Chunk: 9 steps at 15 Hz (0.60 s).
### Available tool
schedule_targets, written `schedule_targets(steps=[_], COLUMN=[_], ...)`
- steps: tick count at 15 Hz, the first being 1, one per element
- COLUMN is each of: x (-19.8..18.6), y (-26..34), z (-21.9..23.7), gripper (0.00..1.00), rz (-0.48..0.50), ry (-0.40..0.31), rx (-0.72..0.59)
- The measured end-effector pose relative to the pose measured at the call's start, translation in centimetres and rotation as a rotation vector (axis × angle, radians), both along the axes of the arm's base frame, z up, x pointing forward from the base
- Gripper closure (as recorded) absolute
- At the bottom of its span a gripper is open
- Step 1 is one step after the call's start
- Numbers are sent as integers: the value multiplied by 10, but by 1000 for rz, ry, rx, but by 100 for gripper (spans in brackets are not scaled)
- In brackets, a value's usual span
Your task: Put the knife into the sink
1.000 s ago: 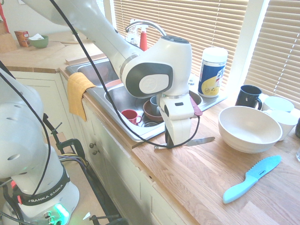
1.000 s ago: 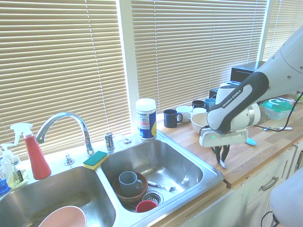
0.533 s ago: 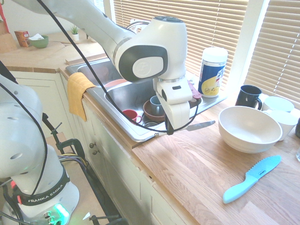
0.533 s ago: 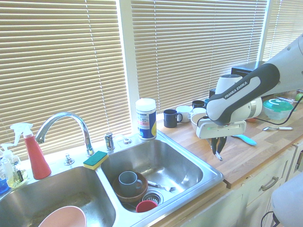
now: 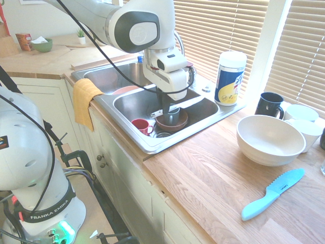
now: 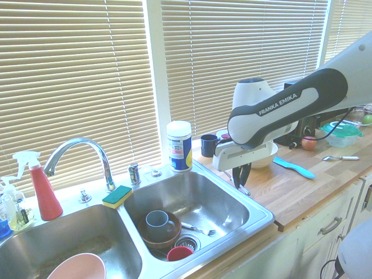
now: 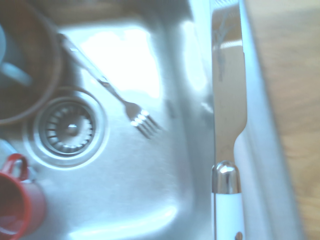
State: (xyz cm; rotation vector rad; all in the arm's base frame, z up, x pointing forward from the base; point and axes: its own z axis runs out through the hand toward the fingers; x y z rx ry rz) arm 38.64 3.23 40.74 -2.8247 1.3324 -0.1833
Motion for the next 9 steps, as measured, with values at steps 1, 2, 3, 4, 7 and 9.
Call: schedule_targets(steps=[1,2,3,4,7,9], x=[3,8,14,21,40,51], y=[13,24,34,42,61,72], z=[-1,-3,-6,-10,-31,-49], gripper=[100,100,100,100,100,100], rz=[16,30,41,45,35,27], ry=[3,7,7,4,5,17], rx=[-3,-5,-4,-1,1,8])
